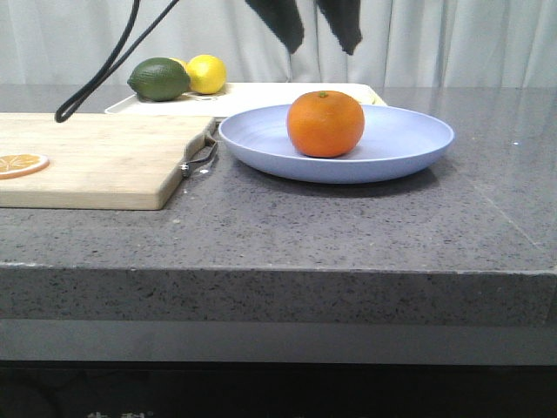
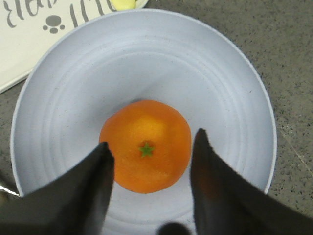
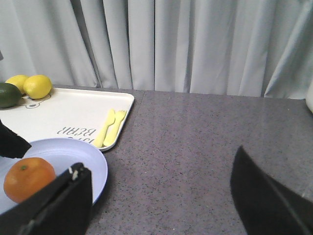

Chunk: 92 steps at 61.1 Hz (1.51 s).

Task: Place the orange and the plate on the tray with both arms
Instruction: 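Lower the orange onto the blue plate and open the left gripper, then withdraw the left gripper upward away from the plate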

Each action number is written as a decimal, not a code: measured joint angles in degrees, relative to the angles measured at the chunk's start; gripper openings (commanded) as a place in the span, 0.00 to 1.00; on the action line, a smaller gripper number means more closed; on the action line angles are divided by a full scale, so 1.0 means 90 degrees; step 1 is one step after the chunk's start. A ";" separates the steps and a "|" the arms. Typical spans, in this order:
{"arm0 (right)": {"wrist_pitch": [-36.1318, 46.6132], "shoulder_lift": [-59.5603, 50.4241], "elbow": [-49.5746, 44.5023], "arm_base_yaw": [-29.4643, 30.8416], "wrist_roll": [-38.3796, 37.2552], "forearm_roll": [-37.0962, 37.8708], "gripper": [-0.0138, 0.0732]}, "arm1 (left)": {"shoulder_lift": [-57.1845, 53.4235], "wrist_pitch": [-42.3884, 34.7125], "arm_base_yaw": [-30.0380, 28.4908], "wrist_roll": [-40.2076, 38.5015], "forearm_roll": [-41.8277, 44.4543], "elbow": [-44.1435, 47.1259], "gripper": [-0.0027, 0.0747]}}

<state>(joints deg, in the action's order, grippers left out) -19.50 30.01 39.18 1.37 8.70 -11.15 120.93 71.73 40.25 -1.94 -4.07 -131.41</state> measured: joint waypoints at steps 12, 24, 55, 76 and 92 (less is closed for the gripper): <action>0.0000 0.0000 0.0000 0.0000 0.0000 0.0000 0.84 | 0.0000 0.0042 0.0000 0.0000 -0.0052 -0.0018 0.01; 0.0000 0.0000 0.0000 0.0000 0.0000 0.0000 0.84 | -0.0152 0.0042 0.0000 0.0000 -0.0082 -0.0018 0.01; 0.0000 0.0000 0.0000 0.0000 0.0000 0.0000 0.84 | -0.2551 0.0042 -0.0852 -0.0173 0.0804 0.2285 0.01; 0.0000 0.0000 0.0000 0.0000 0.0000 0.0000 0.84 | -0.4295 0.0042 -0.2598 -0.0211 0.0868 0.4219 0.01; 0.0000 0.0000 0.0000 0.0000 0.0000 0.0000 0.84 | -0.5757 -0.0124 -0.3628 -0.0211 0.0868 0.5723 0.01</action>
<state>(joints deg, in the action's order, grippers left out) -19.50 30.01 39.18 1.37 8.70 -11.15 69.12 70.61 7.59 -3.84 3.74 -79.90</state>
